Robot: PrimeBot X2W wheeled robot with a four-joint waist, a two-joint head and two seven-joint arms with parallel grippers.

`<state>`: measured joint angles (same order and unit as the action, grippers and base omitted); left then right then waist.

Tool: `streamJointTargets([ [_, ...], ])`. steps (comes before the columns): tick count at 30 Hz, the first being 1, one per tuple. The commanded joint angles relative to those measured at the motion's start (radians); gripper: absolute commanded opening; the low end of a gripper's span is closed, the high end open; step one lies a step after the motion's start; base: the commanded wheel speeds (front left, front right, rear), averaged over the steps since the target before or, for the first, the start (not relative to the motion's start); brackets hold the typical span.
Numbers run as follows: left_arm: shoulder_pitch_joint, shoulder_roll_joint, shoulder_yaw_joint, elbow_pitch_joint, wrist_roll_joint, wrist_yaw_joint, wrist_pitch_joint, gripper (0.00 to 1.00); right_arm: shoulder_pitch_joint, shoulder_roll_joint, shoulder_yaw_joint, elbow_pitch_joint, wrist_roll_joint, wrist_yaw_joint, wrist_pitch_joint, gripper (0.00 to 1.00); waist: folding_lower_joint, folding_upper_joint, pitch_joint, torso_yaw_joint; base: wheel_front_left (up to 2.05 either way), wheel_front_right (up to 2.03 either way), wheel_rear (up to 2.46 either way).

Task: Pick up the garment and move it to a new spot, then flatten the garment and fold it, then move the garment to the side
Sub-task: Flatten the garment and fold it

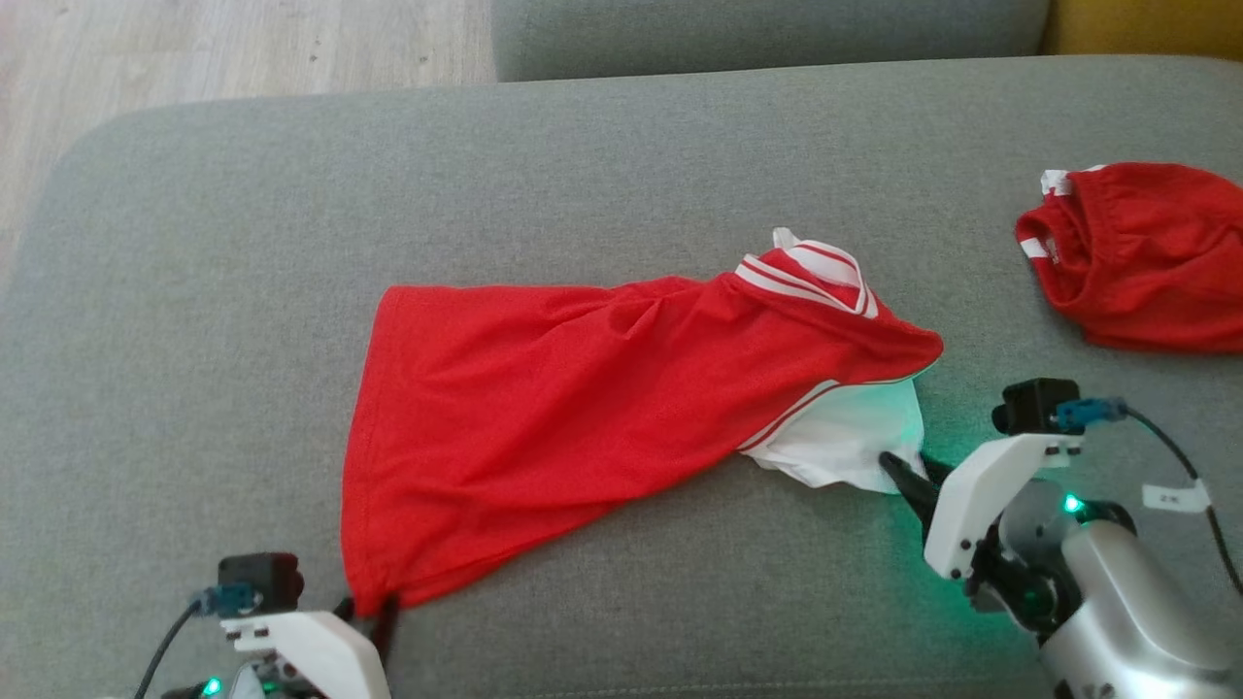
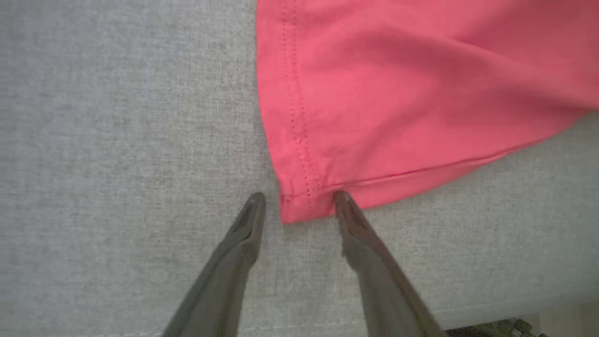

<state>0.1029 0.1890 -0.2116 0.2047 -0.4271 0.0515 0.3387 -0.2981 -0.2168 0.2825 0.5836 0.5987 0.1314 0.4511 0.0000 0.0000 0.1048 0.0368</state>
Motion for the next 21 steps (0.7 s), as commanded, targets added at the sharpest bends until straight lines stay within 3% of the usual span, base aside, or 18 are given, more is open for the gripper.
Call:
streamJointTargets([
  [1,-0.048,0.003,0.026,-0.009,-0.013,-0.011,-0.01,0.19,0.004,0.021,0.044,0.001,0.003,-0.001,-0.007,0.0,0.0,0.0,-0.001,-0.002,0.0,0.0,0.0],
  [2,-0.049,0.004,0.025,-0.004,-0.014,-0.013,-0.013,0.0,0.002,0.021,0.045,-0.002,0.001,-0.001,-0.026,0.0,0.0,0.0,-0.002,-0.003,0.0,0.0,0.0],
  [10,-0.054,0.021,0.033,-0.009,-0.016,-0.024,-0.045,0.0,-0.002,0.009,0.016,-0.04,0.007,-0.001,-0.189,0.0,0.0,0.0,-0.024,-0.008,0.0,0.0,0.0],
  [19,-0.048,0.054,0.067,-0.128,-0.005,-0.007,-0.106,0.0,0.051,-0.049,0.007,-0.231,0.118,-0.001,-0.317,0.0,0.0,0.0,-0.039,-0.02,0.0,0.0,0.0],
  [21,-0.066,0.06,0.068,-0.153,-0.012,-0.022,-0.112,0.0,0.046,-0.061,0.01,-0.27,0.138,-0.001,-0.339,0.0,0.0,0.0,-0.032,-0.023,0.0,0.0,0.0],
])
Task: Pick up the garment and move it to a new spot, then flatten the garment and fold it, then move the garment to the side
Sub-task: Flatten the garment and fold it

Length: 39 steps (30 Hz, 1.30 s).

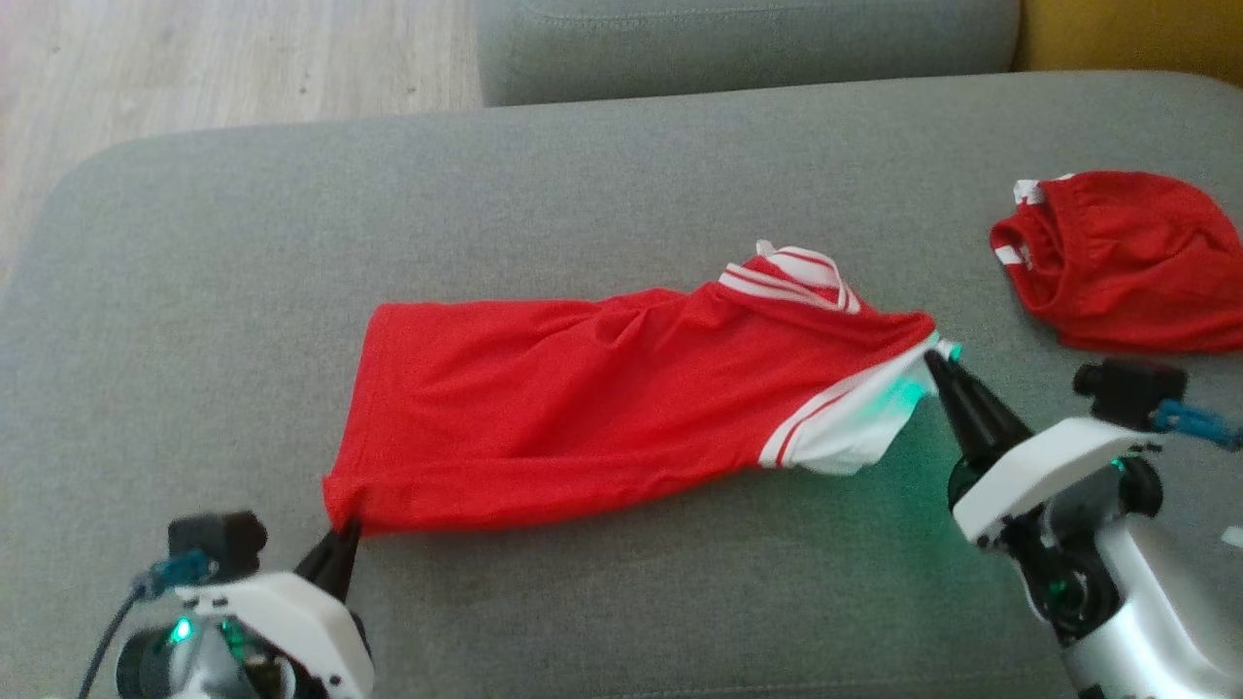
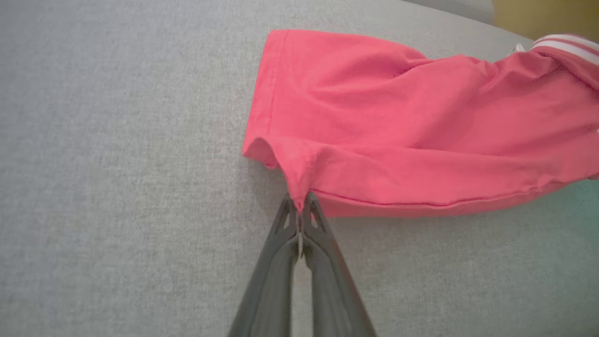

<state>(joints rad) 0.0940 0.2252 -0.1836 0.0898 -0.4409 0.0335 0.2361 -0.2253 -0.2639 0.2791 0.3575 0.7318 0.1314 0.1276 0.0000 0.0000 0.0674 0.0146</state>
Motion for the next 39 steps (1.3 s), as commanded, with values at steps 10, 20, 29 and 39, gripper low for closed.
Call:
streamJointTargets([
  [10,-0.469,0.079,-0.006,0.078,0.033,-0.1,0.04,0.0,-0.274,-0.054,0.072,-0.054,0.083,-0.001,-0.082,0.0,0.0,0.0,0.117,-0.012,0.0,0.0,0.0],
  [20,-0.981,0.076,-0.061,0.39,0.071,-0.148,-0.02,0.0,-0.702,-0.102,0.217,0.125,0.183,-0.001,-0.16,0.0,0.0,0.0,0.273,-0.045,0.0,0.0,0.0],
  [29,-1.422,0.062,-0.078,0.603,0.099,-0.157,-0.108,0.0,-1.097,-0.149,0.315,0.257,0.266,-0.001,-0.242,0.0,0.0,0.0,0.404,-0.044,0.0,0.0,0.0],
  [39,-1.76,0.019,-0.071,0.777,0.082,-0.159,-0.149,0.0,-1.426,-0.183,0.378,0.339,0.331,-0.001,-0.259,0.0,0.0,0.0,0.451,-0.036,0.0,0.0,0.0],
])
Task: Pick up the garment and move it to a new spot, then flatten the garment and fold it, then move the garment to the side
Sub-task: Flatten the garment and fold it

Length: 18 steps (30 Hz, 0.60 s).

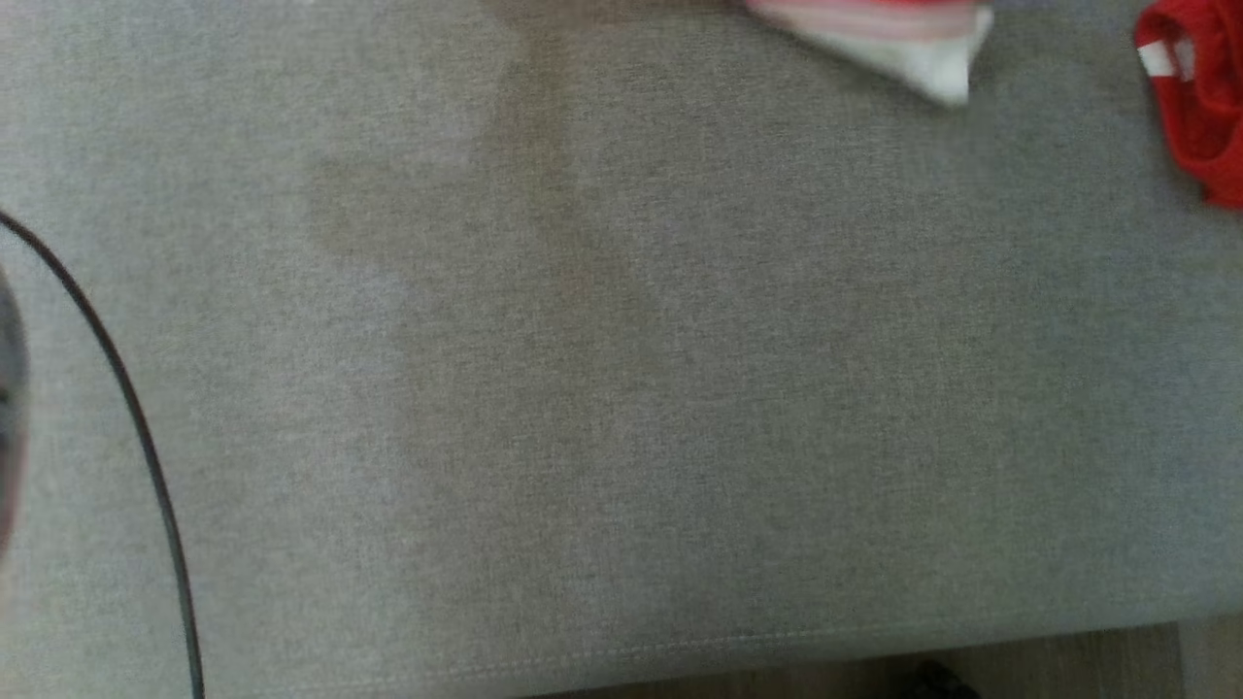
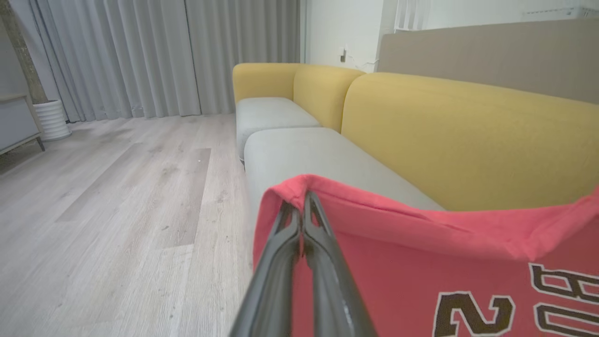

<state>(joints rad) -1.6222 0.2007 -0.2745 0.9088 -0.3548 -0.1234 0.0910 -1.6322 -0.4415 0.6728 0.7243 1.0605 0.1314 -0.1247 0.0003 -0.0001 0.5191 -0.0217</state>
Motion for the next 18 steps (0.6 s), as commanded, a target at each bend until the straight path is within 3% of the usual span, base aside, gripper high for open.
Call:
streamJointTargets([
  [1,-0.072,0.041,0.017,-0.024,-0.003,-0.002,-0.006,0.0,-0.047,-0.007,-0.008,-0.023,0.008,-0.001,-0.006,0.0,-0.0003,0.0001,-0.001,0.002,0.0,0.0,0.0],
  [10,-0.197,0.033,0.013,0.147,-0.017,-0.002,-0.018,0.0,-0.206,-0.03,0.085,0.038,0.036,-0.001,0.027,0.0,-0.0003,0.0001,-0.003,0.014,0.0,0.0,0.0],
  [18,-0.074,0.034,-0.07,0.229,-0.052,-0.007,-0.04,0.0,-0.072,-0.067,0.212,-0.007,0.104,-0.001,0.017,0.0,-0.0003,0.0001,-0.037,0.012,0.0,0.0,0.0],
])
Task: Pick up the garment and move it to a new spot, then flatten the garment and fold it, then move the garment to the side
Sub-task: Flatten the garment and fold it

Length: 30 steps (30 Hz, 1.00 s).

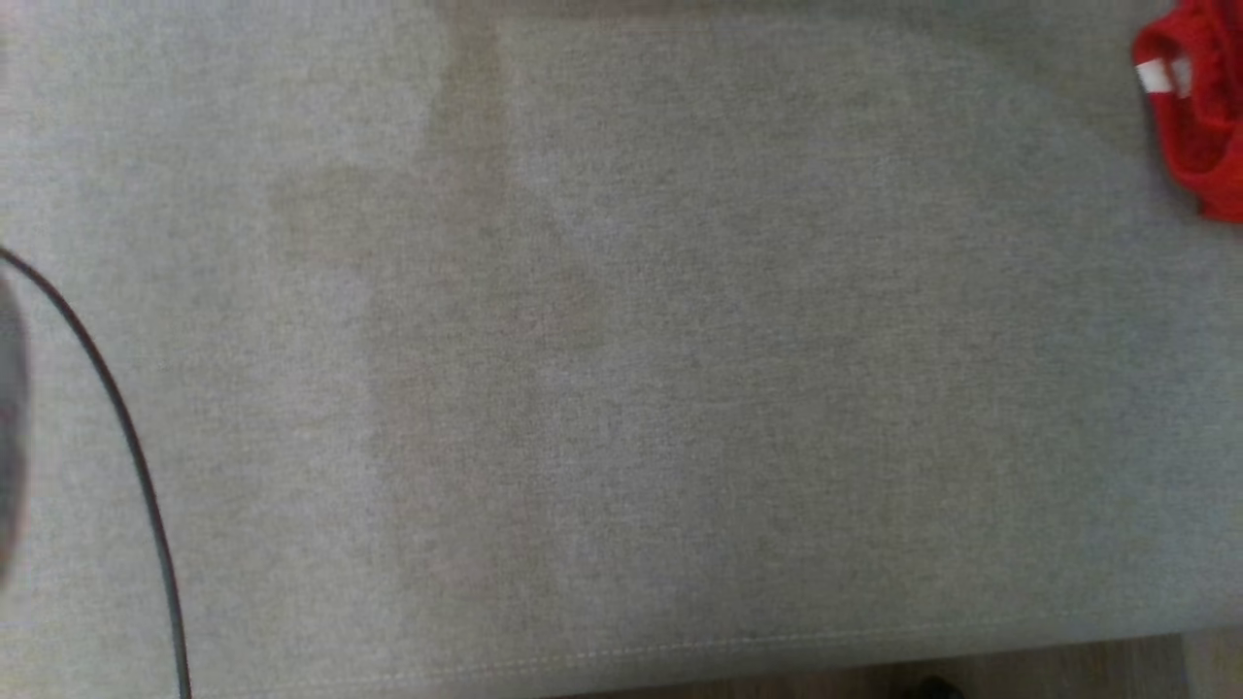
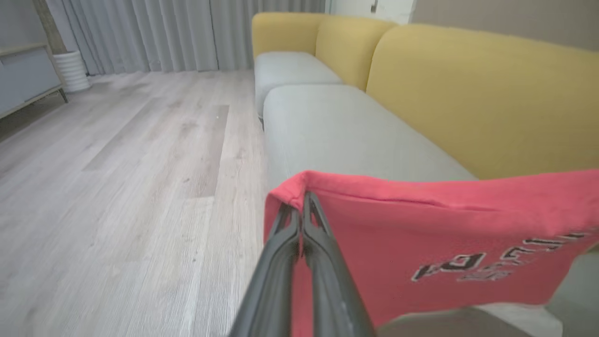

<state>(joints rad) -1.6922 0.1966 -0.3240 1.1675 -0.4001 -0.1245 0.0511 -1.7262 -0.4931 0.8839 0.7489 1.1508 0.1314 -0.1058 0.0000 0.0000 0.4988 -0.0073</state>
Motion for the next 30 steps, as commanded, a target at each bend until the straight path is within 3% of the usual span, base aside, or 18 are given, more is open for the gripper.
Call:
streamJointTargets([
  [1,0.026,0.042,-0.047,-0.034,-0.018,-0.006,0.005,0.0,0.052,-0.026,0.023,-0.045,0.021,-0.001,0.0,0.0,0.0,0.0,-0.03,-0.003,0.0,0.0,0.0],
  [8,0.293,0.122,-0.245,-0.152,-0.192,-0.006,0.124,0.0,0.29,-0.134,0.181,-0.165,0.1,-0.001,0.08,0.0,0.0,0.0,-0.175,-0.013,0.0,0.0,0.0],
  [11,0.429,0.184,-0.329,-0.239,-0.307,-0.006,0.26,0.0,0.379,-0.194,0.267,-0.23,0.119,-0.001,0.172,0.0,0.0,0.0,-0.252,-0.021,0.0,0.0,0.0],
  [13,0.566,0.277,-0.412,-0.368,-0.41,-0.006,0.393,0.0,0.467,-0.259,0.345,-0.311,0.156,-0.001,0.315,0.0,0.0,0.0,-0.32,-0.031,0.0,0.0,0.0],
  [17,0.735,0.389,-0.449,-0.536,-0.557,-0.006,0.515,0.0,0.601,-0.344,0.385,-0.413,0.188,-0.001,0.53,0.0,0.0,0.0,-0.388,-0.042,0.0,0.0,0.0],
  [18,0.735,0.389,-0.449,-0.536,-0.557,-0.006,0.515,0.0,0.601,-0.344,0.385,-0.413,0.188,-0.001,0.53,0.0,0.0,0.0,-0.388,-0.042,0.0,0.0,0.0],
  [19,0.817,0.437,-0.46,-0.614,-0.615,-0.006,0.567,0.0,0.668,-0.381,0.391,-0.455,0.203,-0.001,0.629,0.0,0.0,0.0,-0.412,-0.047,0.0,0.0,0.0],
  [20,0.817,0.437,-0.46,-0.614,-0.615,-0.006,0.567,0.0,0.668,-0.381,0.391,-0.455,0.203,-0.001,0.629,0.0,0.0,0.0,-0.412,-0.047,0.0,0.0,0.0],
  [23,0.929,0.505,-0.48,-0.726,-0.672,-0.004,0.644,0.0,0.773,-0.437,0.394,-0.526,0.242,-0.001,0.767,0.0,0.0,0.0,-0.435,-0.05,0.0,0.0,0.0],
  [30,1.126,0.665,-0.508,-0.997,-0.788,0.075,0.816,0.0,0.93,-0.565,0.396,-0.689,0.276,-0.001,0.939,0.0,0.0,0.0,-0.454,-0.063,0.0,0.0,0.0],
])
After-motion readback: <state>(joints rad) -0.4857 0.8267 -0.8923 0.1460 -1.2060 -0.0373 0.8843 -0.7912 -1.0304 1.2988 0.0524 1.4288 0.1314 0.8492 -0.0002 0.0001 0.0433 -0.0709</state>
